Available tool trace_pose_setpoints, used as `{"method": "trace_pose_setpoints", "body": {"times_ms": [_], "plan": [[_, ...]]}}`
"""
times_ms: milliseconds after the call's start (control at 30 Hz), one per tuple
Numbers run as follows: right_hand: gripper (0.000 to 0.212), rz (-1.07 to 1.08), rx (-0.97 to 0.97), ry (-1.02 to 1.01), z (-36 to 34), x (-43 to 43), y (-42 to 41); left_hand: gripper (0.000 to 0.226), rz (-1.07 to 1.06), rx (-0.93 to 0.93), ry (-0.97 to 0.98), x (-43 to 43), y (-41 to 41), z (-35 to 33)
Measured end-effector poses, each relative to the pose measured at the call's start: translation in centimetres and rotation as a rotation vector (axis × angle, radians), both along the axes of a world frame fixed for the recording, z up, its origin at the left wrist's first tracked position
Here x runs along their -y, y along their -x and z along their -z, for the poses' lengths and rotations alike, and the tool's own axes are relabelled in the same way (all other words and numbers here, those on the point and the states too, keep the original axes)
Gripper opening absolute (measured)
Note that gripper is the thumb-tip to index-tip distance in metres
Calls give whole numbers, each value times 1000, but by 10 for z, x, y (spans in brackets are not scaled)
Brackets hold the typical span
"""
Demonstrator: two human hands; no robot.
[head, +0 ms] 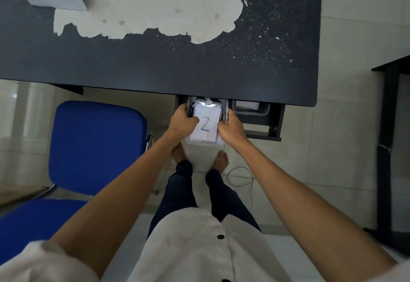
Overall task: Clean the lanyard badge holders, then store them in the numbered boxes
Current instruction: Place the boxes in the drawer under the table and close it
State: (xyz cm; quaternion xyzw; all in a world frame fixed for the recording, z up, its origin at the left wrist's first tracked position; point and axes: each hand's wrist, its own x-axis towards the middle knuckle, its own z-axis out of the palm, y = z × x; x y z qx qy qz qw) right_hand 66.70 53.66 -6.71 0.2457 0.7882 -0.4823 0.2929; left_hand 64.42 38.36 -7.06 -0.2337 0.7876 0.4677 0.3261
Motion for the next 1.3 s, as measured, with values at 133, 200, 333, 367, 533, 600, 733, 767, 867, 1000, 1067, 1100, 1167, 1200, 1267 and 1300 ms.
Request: {"method": "trace_pose_setpoints", "body": {"times_ms": [133,200,333,367,533,600,733,767,867,1000,1067,1100,1167,1200,1267,1300], "plan": [[63,11,44,7,0,0,9,76,2,21,-39,1,9,4],[67,-1,64,7,0,1,13,75,-1,26,-65,-1,12,1],[76,34,73,10,4,4,19,71,1,21,-80,-2,19,1],[76,39,79,14,5,5,20,72,13,23,-81,-1,21,4],[81,45,55,52,9,4,21,77,51,60,-102,2,27,12],[81,27,42,61,11,2,20,81,40,85,-122,3,29,14],[84,7,28,72,13,0,19,98,2,83,-174,11,27,32],[83,12,25,85,13,-1,19,98,-10,81,-183,11,27,36],[79,52,10,110,15,-1,18,92,-44,62,-198,10,25,39],[73,24,2,20,26,5,15,93,-8,46,-186,8,21,37],[69,18,3,-54,34,6,12,89,0,47,-162,6,18,30],[68,15,2,-83,38,6,11,86,-2,48,-147,7,16,31],[64,-23,-13,-161,41,7,7,80,-1,60,-131,8,13,32],[60,-65,-26,-219,43,7,6,80,2,61,-120,9,12,35],[50,-183,-22,-367,43,7,2,81,15,68,-91,9,12,37],[44,-230,-3,-420,42,8,2,81,26,69,-72,8,12,38]]}}
